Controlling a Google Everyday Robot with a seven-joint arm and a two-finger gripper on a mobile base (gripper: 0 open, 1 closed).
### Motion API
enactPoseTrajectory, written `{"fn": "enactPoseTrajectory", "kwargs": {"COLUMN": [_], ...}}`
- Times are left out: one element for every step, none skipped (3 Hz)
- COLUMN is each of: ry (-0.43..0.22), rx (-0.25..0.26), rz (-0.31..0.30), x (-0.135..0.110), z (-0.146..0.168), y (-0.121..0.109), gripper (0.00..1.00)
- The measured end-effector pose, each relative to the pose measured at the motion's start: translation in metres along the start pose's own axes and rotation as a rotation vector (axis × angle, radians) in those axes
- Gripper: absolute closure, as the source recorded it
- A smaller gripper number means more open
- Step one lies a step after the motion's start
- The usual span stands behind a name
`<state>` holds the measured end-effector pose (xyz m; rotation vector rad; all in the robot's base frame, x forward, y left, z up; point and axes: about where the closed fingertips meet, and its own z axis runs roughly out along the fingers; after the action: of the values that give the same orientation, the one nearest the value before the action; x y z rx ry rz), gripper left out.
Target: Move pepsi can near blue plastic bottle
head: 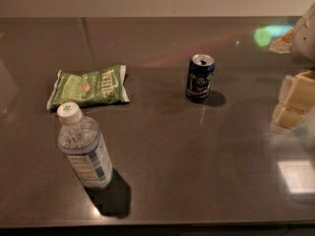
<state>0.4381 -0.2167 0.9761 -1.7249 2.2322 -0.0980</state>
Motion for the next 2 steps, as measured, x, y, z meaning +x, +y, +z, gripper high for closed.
{"fn": "enactPoseTrajectory", "kwargs": {"ry": [-0.001,-0.029], "rx": [0.002,0.010], "rz": [0.000,0.005], "x": [0.000,-0.009], "z": [0.000,0.005], "y": [0.000,-0.013], "gripper": [0.00,0.00]}}
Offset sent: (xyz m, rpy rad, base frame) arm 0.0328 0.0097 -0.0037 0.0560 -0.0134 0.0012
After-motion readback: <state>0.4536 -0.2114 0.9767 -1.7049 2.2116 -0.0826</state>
